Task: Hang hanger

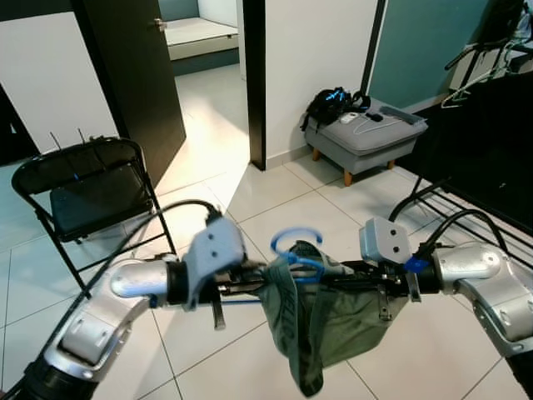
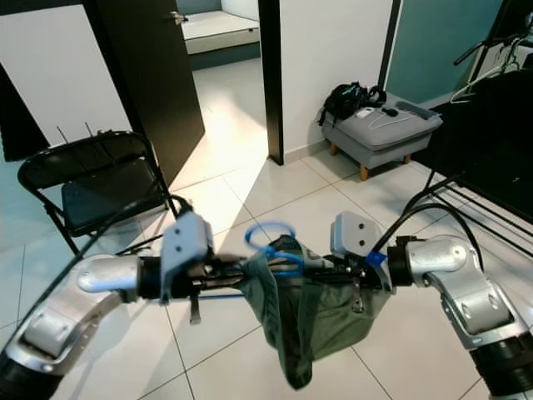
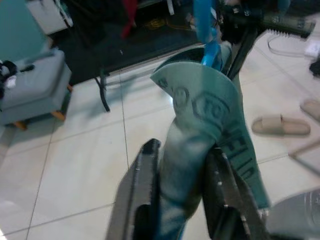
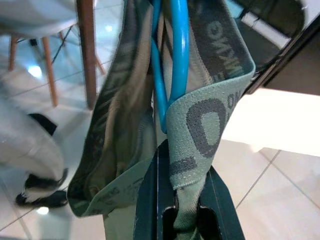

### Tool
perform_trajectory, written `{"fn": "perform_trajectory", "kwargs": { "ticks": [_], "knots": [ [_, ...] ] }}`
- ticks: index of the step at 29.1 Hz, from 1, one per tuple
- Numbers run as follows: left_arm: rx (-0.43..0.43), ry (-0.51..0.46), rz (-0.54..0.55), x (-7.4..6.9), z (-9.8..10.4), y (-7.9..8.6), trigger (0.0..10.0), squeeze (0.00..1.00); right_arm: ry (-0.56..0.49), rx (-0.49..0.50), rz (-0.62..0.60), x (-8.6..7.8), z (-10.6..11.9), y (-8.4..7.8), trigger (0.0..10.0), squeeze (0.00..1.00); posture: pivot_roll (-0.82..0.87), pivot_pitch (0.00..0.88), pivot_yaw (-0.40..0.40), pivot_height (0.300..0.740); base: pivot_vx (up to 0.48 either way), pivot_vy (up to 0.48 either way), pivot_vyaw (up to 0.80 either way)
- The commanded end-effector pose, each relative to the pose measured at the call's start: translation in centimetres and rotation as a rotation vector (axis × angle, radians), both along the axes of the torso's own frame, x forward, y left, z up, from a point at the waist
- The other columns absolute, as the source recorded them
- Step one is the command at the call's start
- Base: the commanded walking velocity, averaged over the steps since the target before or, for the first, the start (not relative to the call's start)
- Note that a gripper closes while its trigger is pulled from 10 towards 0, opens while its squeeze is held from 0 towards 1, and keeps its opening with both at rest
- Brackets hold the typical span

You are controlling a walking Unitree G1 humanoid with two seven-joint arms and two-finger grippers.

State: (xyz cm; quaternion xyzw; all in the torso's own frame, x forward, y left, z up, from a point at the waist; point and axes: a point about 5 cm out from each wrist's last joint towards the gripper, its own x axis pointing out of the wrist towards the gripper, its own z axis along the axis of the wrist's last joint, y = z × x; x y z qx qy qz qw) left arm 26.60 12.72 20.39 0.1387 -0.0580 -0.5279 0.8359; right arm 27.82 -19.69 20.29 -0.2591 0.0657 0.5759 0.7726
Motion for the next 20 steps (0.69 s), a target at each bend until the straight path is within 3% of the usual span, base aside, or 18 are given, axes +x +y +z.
{"fn": "perform_trajectory", "kwargs": {
  "ticks": [1, 4, 5, 13, 15, 17, 19, 20],
  "knots": [
    [-0.04, 0.079, 0.062, 0.1, -0.6, 1.5, 10.0, 1.0, -0.025, 0.055, -0.036, 0.1, 0.7, -0.7, 0.0, 0.0, 0.05, 0.0, 0.029, 0.735, 0.0, 0.0, 0.0],
    [-0.087, 0.121, 0.078, -0.3, -0.7, 2.4, 10.0, 1.0, -0.021, 0.066, -0.055, 0.1, 0.6, -1.1, 0.0, 0.0, 0.05, 0.0, 0.029, 0.735, 0.0, 0.0, 0.0],
    [-0.109, 0.18, 0.091, -1.2, -1.4, 3.8, 10.0, 1.0, -0.008, 0.075, -0.068, -0.1, 0.3, -1.4, 0.0, 0.0, 0.05, 0.0, 0.027, 0.735, 0.0, 0.0, 0.0],
    [-0.112, 0.197, 0.135, -1.5, -1.6, 5.3, 10.0, 1.0, 0.003, 0.08, -0.072, -0.2, 0.0, -1.5, 0.0, 0.0, 0.05, 0.0, 0.025, 0.735, 0.0, 0.0, 0.0],
    [-0.223, 0.203, 0.194, -1.2, -1.2, 6.5, 10.0, 1.0, -0.004, 0.119, -0.096, 0.0, 0.4, -2.0, 0.0, 0.0, 0.05, 0.0, 0.023, 0.735, 0.0, 0.0, 0.0],
    [-0.223, 0.203, 0.194, -1.2, -1.2, 6.5, 10.0, 1.0, -0.004, 0.119, -0.096, 0.0, 0.4, -2.0, 0.0, 0.0, 0.05, 0.0, 0.023, 0.735, 0.0, 0.0, 0.0],
    [-0.36, 0.236, 0.218, -1.1, -1.2, 6.7, 10.0, 1.0, -0.012, 0.18, -0.112, 0.1, 0.9, -2.4, 0.0, 0.0, 0.05, 0.0, 0.022, 0.735, 0.0, 0.0, 0.0],
    [-0.469, 0.272, 0.231, -1.1, -1.5, 6.4, 10.0, 1.0, -0.019, 0.221, -0.125, 0.1, 1.4, -2.8, 0.0, 0.0, 0.05, 0.0, 0.022, 0.735, 0.0, 0.0, 0.0]
  ]
}}
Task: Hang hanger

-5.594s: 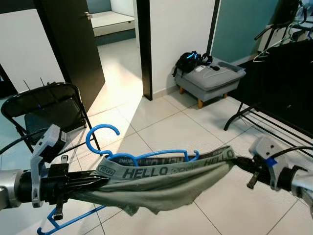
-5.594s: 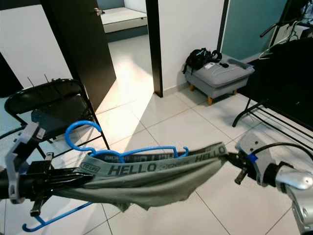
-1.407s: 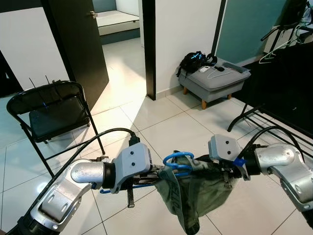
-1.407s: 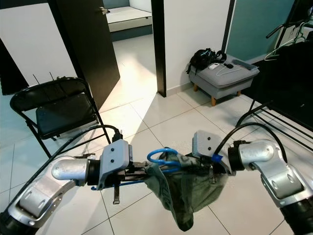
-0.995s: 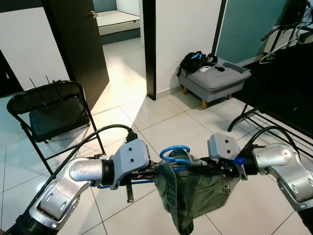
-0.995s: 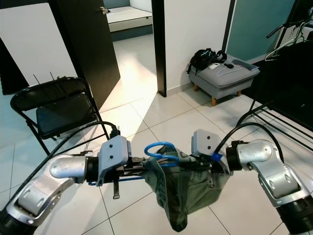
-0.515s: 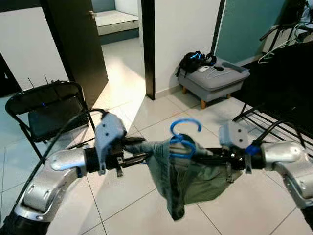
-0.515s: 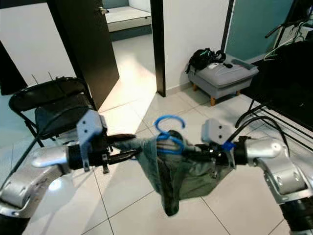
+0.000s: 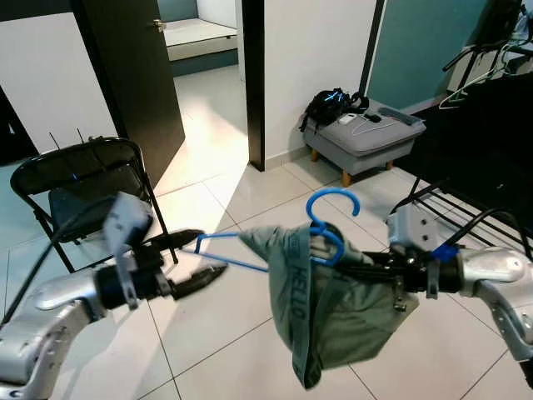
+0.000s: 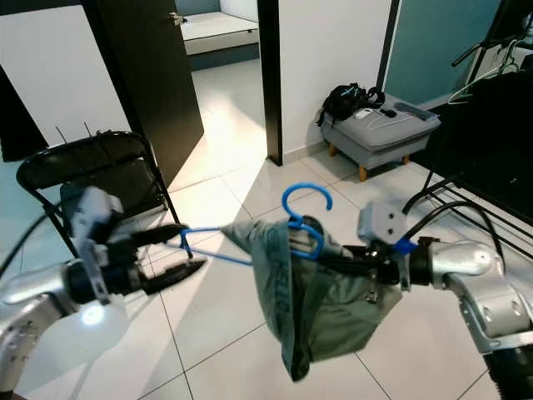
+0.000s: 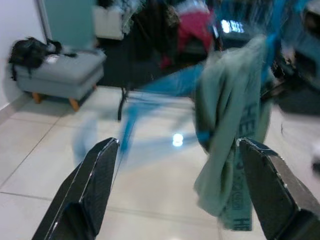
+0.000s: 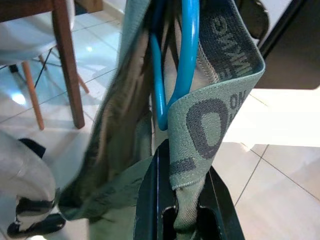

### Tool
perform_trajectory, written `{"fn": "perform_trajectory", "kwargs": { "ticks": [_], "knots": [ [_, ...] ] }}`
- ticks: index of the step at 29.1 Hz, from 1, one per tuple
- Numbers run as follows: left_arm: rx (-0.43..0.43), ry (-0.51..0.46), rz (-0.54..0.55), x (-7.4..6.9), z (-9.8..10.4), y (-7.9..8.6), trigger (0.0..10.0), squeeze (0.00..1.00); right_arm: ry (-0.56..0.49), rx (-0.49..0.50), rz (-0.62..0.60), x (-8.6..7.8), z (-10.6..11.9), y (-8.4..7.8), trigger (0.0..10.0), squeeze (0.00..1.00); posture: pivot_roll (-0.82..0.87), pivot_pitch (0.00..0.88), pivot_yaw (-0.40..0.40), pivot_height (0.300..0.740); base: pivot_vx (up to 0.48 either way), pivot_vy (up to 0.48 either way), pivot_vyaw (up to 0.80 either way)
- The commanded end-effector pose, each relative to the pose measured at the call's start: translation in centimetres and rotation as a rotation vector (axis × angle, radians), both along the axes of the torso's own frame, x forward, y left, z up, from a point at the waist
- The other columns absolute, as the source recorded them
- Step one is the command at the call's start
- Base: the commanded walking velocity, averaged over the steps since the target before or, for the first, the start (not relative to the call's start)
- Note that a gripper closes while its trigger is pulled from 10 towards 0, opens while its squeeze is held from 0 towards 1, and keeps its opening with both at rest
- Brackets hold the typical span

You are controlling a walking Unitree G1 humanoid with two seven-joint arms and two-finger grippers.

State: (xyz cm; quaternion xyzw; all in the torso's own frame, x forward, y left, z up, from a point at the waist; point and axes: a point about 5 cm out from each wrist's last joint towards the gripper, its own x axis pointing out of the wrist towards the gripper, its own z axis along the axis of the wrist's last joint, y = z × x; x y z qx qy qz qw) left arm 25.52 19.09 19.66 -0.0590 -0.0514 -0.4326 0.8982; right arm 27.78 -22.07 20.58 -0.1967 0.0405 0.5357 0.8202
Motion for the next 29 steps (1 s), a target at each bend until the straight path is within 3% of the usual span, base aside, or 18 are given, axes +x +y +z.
{"fn": "perform_trajectory", "kwargs": {
  "ticks": [1, 2, 3, 4, 5, 6, 7, 8, 13, 16, 19, 24, 29],
  "knots": [
    [-0.118, 0.063, 0.026, -0.1, -0.8, 0.0, 10.0, 1.0, -0.028, 0.075, -0.015, 0.2, 1.1, -0.4, 0.0, 0.0, 0.05, 0.0, 0.022, 0.735, 0.0, 0.0, 0.0],
    [-0.198, 0.086, 0.044, -0.1, -1.2, -0.2, 10.0, 1.0, -0.035, 0.099, -0.026, 0.2, 1.4, -0.7, 0.0, 0.0, 0.05, 0.0, 0.022, 0.735, 0.0, 0.0, 0.0],
    [-0.198, 0.086, 0.044, -0.1, -1.2, -0.2, 10.0, 1.0, -0.035, 0.099, -0.026, 0.2, 1.4, -0.7, 0.0, 0.0, 0.05, 0.0, 0.022, 0.735, 0.0, 0.0, 0.0],
    [-0.26, 0.104, 0.068, 0.0, -1.5, -0.4, 10.0, 0.97, -0.043, 0.118, -0.04, 0.3, 1.7, -1.0, 0.0, 0.0, 0.05, 0.0, 0.022, 0.735, 0.0, 0.0, 0.0],
    [-0.32, 0.118, 0.096, 0.1, -1.7, -0.6, 10.0, 0.13, -0.049, 0.131, -0.053, 0.3, 1.9, -1.3, 0.0, 0.0, 0.04, 0.0, 0.021, 0.735, 0.0, 0.0, 0.0],
    [-0.32, 0.118, 0.096, 0.1, -1.7, -0.6, 10.0, 0.13, -0.049, 0.131, -0.053, 0.3, 1.9, -1.3, 0.0, 0.0, 0.04, 0.0, 0.021, 0.735, 0.0, 0.0, 0.0],
    [-0.365, 0.127, 0.118, 0.2, -1.8, -0.9, 10.0, 0.0, -0.054, 0.138, -0.061, 0.3, 2.0, -1.5, 0.0, 0.0, 0.04, 0.0, 0.021, 0.735, 0.0, 0.0, 0.0],
    [-0.427, 0.142, 0.128, 0.3, -1.8, -1.6, 10.0, 0.0, -0.058, 0.134, -0.074, 0.4, 1.9, -1.5, 0.0, 0.0, 0.04, 0.0, 0.021, 0.735, 0.0, 0.0, 0.0],
    [-0.475, 0.156, 0.123, 0.3, -1.8, -2.3, 10.0, 0.0, -0.059, 0.129, -0.082, 0.5, 1.8, -1.5, 0.0, 0.0, 0.04, 0.0, 0.02, 0.735, 0.0, 0.0, 0.0],
    [-0.484, 0.17, 0.056, -0.5, -1.6, -6.6, 10.0, 0.0, -0.055, 0.129, -0.112, 1.3, 0.3, 0.1, 0.0, 0.0, 0.04, 0.0, 0.019, 0.735, 0.0, 0.0, 0.0],
    [-0.458, 0.146, 0.032, -0.9, -1.2, -8.0, 10.0, 0.0, -0.048, 0.135, -0.135, 1.7, -0.6, 1.1, 0.0, 0.0, 0.05, 0.0, 0.017, 0.735, 0.0, 0.0, 0.0],
    [-0.446, 0.134, 0.028, -0.9, -0.9, -8.4, 10.0, 0.0, -0.05, 0.139, -0.155, 2.0, -0.9, 1.5, 0.0, 0.0, 0.05, 0.0, 0.017, 0.735, 0.0, 0.0, 0.0],
    [-0.34, 0.072, 0.096, -0.4, -0.6, -8.6, 10.0, 0.0, -0.046, 0.179, -0.159, 2.5, -1.3, 3.4, 0.0, 0.0, 0.06, 0.0, 0.014, 0.735, 0.0, 0.0, 0.0]
  ]
}}
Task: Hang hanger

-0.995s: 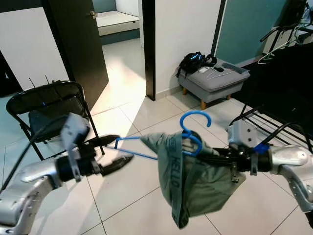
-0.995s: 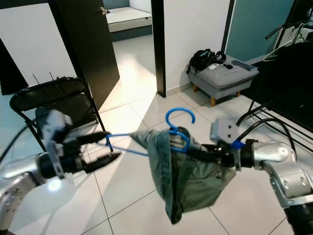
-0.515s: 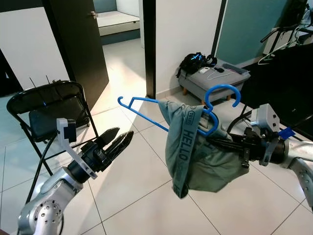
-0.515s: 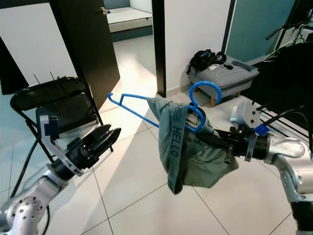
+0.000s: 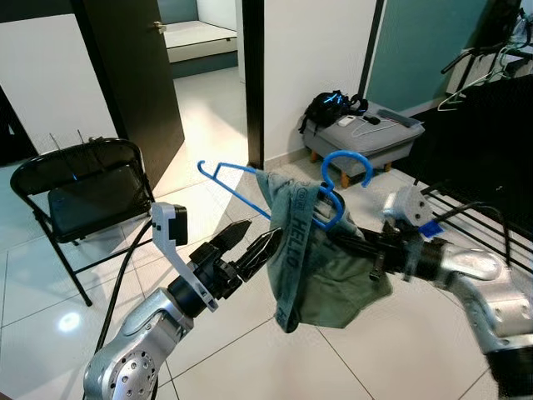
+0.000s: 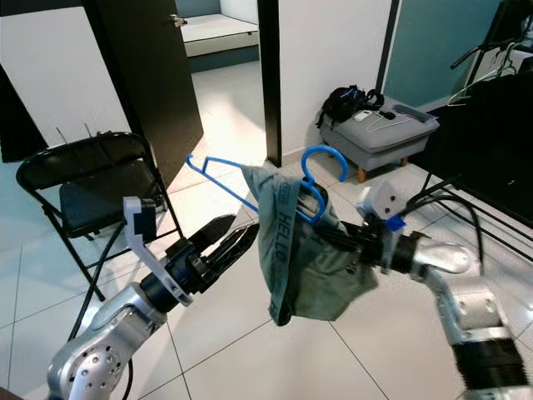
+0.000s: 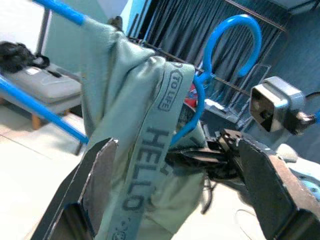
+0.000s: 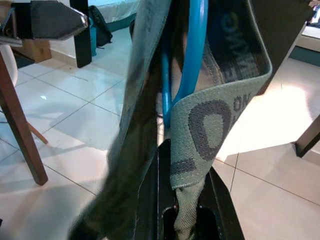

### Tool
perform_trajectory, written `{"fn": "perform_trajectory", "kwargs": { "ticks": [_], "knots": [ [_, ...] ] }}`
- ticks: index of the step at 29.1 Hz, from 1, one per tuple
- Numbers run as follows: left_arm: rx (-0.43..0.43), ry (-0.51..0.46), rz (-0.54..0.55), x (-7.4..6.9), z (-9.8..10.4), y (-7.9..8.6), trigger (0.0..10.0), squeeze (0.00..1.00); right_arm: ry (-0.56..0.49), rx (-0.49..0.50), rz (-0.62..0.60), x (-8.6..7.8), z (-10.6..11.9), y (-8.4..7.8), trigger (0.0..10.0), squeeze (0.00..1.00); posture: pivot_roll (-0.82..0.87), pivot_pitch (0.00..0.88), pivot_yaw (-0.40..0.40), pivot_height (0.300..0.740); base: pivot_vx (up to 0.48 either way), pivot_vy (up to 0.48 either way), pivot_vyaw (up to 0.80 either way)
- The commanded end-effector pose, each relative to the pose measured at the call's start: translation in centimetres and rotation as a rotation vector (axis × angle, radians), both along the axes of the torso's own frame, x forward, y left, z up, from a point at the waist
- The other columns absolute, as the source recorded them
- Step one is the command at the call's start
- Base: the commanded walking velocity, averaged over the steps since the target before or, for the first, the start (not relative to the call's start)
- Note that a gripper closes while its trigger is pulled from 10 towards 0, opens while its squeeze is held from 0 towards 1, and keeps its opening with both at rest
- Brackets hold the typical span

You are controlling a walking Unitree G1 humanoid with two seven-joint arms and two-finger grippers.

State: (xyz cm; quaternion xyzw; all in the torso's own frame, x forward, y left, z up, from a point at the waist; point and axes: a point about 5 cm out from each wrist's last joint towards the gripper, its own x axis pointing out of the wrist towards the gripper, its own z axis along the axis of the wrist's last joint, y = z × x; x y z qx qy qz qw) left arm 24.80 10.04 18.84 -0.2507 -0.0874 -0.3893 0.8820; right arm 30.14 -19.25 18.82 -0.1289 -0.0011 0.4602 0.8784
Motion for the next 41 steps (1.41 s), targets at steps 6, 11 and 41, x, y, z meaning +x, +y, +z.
{"fn": "perform_trajectory", "kwargs": {
  "ticks": [6, 11, 41],
  "knots": [
    [0.16, -0.093, 0.238, 1.6, 0.9, 2.0, 10.0, 0.0, 0.012, 0.002, 0.065, -0.5, -0.1, 1.1, 0.0, 0.0, 0.05, 0.0, 0.013, 0.735, 0.0, 0.0, 0.0],
    [0.227, -0.148, 0.356, 2.1, 1.6, 2.8, 10.0, 0.0, 0.038, -0.003, 0.109, -1.2, -0.4, 1.5, 0.0, 0.0, 0.05, 0.0, 0.012, 0.735, 0.0, 0.0, 0.0],
    [0.266, -0.148, 0.326, 2.3, 0.4, 1.4, 0.0, 0.0, 0.053, 0.0, 0.135, -1.7, -0.4, 1.9, 0.0, 0.0, 0.05, 0.0, 0.012, 0.735, 0.0, 0.0, 0.0]
  ]
}}
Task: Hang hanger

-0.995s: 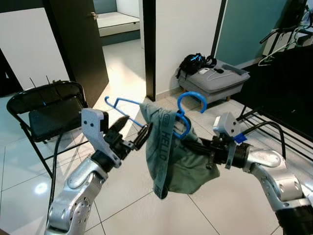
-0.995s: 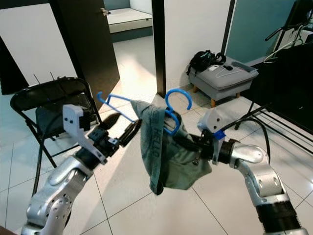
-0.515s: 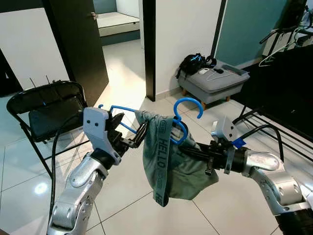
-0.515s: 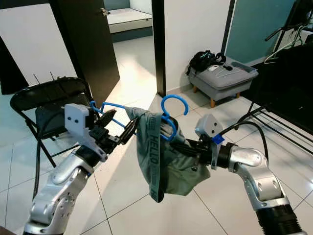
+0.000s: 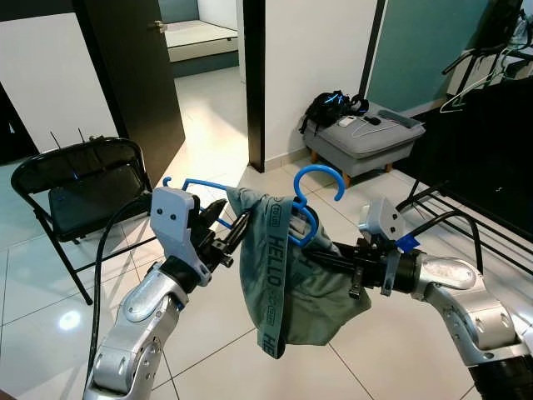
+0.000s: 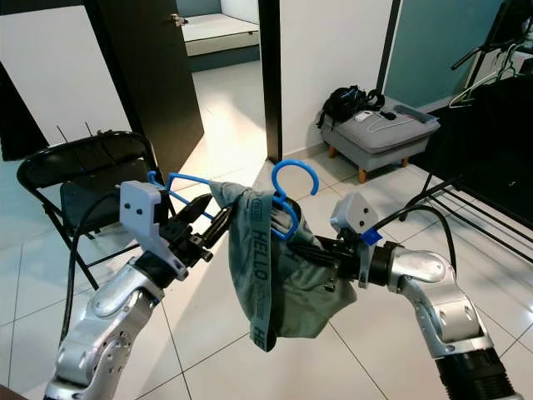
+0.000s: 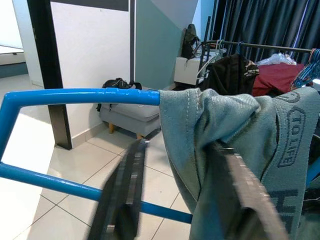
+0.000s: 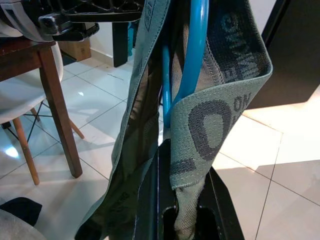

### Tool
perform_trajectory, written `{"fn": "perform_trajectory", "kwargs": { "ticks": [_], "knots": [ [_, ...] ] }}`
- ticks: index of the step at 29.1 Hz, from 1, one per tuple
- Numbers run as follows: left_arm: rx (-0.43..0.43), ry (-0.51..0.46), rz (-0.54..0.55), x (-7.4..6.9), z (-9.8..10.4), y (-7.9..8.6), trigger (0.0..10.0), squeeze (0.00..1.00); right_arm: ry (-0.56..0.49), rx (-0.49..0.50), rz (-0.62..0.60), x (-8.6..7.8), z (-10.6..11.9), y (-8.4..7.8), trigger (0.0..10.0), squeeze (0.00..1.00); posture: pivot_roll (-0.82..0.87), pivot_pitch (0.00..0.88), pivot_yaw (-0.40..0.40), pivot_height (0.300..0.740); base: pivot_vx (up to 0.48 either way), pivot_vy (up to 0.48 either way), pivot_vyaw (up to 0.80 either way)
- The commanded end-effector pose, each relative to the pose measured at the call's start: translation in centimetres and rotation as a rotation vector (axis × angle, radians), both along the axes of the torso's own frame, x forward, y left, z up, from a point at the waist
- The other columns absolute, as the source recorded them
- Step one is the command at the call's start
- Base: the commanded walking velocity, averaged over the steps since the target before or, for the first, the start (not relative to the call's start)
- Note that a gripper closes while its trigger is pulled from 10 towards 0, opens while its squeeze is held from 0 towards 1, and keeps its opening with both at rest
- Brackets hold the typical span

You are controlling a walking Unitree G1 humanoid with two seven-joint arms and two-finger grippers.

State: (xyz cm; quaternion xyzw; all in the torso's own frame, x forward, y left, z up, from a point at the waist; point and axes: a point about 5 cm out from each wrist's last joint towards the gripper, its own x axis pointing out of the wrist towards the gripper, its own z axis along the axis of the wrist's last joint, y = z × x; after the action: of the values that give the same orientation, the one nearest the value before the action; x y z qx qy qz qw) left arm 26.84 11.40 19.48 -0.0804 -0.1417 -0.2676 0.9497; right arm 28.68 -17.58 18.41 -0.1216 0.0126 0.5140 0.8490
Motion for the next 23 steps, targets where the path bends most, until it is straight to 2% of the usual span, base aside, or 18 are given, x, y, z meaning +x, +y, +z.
{"fn": "perform_trajectory", "kwargs": {
  "ticks": [1, 8, 15, 18, 23],
  "knots": [
    [-0.008, 0.008, -0.001, 0.2, -0.2, 0.0, 0.0, 0.0, 0.009, 0.007, 0.017, -0.2, 0.0, 0.3, 0.0, 0.0, 0.05, 0.0, 0.012, 0.735, 0.0, 0.0, 0.0],
    [-0.016, 0.002, 0.014, 0.3, 0.0, 0.5, 0.0, 0.0, 0.014, 0.002, 0.009, -0.3, -0.1, 0.0, 0.0, 0.0, 0.05, 0.0, 0.013, 0.735, 0.0, 0.0, 0.0],
    [-0.001, -0.018, 0.073, 0.6, 0.5, 2.3, 0.0, 0.0, 0.025, -0.062, -0.079, 0.4, -0.6, -1.2, 0.0, 0.0, 0.05, 0.0, 0.008, 0.735, 0.0, 0.0, 0.0],
    [0.008, -0.017, 0.086, 0.7, 0.4, 2.8, 0.0, 0.0, 0.025, -0.058, -0.079, 0.4, -0.5, -1.5, 0.0, 0.0, 0.05, 0.0, 0.008, 0.735, 0.0, 0.0, 0.0],
    [0.0, -0.012, 0.07, 0.6, 0.3, 2.5, 0.0, 0.0, 0.023, -0.049, -0.066, 0.2, -0.3, -1.5, 0.0, 0.0, 0.05, 0.0, 0.009, 0.735, 0.0, 0.0, 0.0]
  ]
}}
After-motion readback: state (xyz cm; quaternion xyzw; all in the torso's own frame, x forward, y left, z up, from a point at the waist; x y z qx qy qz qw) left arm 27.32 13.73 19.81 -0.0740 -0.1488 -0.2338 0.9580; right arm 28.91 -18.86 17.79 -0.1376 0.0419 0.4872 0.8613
